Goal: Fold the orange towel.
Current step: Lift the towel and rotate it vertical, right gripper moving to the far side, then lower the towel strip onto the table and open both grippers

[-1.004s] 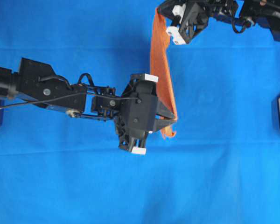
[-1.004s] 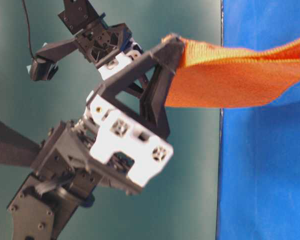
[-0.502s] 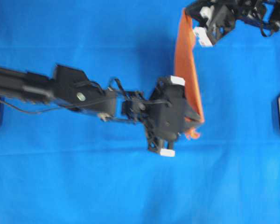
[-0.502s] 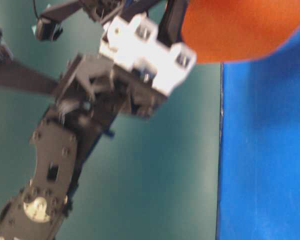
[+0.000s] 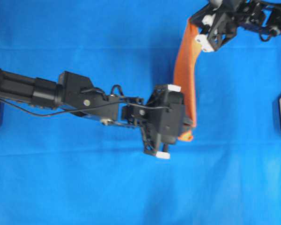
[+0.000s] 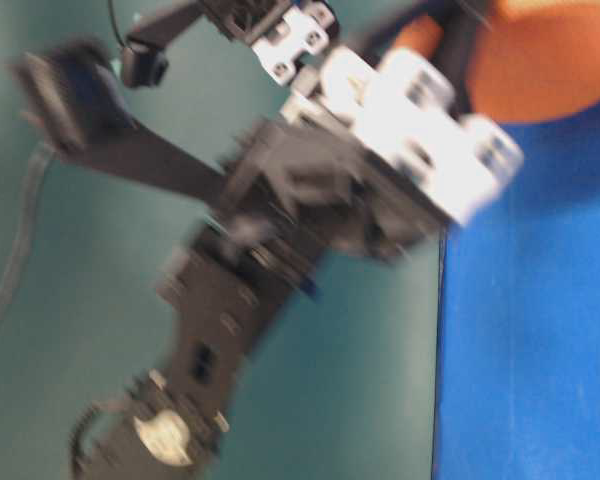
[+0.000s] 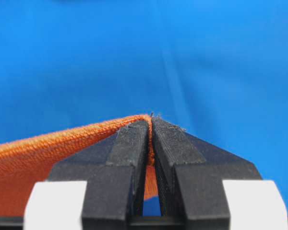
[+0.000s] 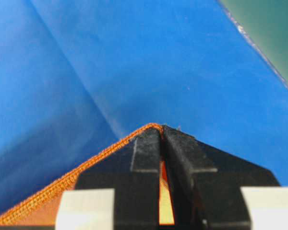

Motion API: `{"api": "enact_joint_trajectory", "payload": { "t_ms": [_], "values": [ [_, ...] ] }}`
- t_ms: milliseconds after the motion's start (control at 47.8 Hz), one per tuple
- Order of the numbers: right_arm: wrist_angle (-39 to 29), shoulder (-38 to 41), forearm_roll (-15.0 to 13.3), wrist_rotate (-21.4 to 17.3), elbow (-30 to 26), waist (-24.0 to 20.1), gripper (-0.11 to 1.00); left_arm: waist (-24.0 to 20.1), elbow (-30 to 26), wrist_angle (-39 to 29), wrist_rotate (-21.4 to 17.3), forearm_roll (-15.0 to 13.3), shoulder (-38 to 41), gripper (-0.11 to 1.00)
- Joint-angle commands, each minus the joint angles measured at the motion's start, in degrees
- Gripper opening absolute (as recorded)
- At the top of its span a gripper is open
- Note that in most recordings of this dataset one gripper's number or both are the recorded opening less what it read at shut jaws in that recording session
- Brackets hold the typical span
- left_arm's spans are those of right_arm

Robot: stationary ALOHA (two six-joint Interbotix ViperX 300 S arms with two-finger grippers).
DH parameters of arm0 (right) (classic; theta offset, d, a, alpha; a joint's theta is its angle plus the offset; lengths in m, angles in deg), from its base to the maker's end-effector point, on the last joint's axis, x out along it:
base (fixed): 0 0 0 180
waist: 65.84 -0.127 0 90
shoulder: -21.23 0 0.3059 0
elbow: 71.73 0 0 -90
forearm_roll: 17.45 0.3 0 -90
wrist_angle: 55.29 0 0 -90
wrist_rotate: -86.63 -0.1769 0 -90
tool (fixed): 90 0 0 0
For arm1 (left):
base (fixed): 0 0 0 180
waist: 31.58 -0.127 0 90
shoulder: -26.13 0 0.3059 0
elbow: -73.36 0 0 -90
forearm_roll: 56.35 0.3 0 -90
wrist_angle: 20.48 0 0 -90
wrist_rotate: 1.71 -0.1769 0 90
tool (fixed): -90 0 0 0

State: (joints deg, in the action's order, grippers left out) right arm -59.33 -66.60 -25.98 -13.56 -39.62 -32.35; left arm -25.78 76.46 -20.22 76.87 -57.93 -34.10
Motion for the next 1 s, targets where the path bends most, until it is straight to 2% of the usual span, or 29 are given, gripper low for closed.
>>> {"api": "enact_joint_trajectory", "payload": {
  "t_ms": [0,126,272,418,544,774,858,983],
  "values": [
    [3.5,2.6,-0.3,0.0,-3.5,0.7,0.03,3.0,3.3,2.0,0.7,-0.4,-4.1,0.01],
    [5.4,6.6,-0.3,0.0,-6.1,-1.7,0.03,3.4,9.7,5.4,3.4,-0.4,-6.7,0.01],
    [5.8,9.9,-0.3,0.1,-9.0,-3.8,0.03,3.6,13.7,7.0,6.8,-0.4,-8.3,0.01],
    [5.9,11.4,-0.9,0.2,-10.5,-5.0,0.03,4.0,15.2,7.0,8.6,-0.4,-8.9,0.01],
    [5.9,12.0,-1.8,0.2,-11.0,-5.4,0.03,4.0,15.8,6.9,8.7,-0.4,-9.0,0.01],
    [6.1,12.3,-1.9,0.2,-11.1,-5.4,0.03,3.4,16.3,6.9,8.6,-0.4,-8.9,0.02],
    [6.1,12.5,-2.0,0.3,-11.0,-5.4,0.03,3.2,16.2,6.9,8.6,-0.4,-8.9,0.08],
    [6.1,12.7,-2.9,0.3,-11.1,-5.4,0.04,3.2,16.2,6.9,8.6,-0.4,-8.9,0.34]
  ]
}}
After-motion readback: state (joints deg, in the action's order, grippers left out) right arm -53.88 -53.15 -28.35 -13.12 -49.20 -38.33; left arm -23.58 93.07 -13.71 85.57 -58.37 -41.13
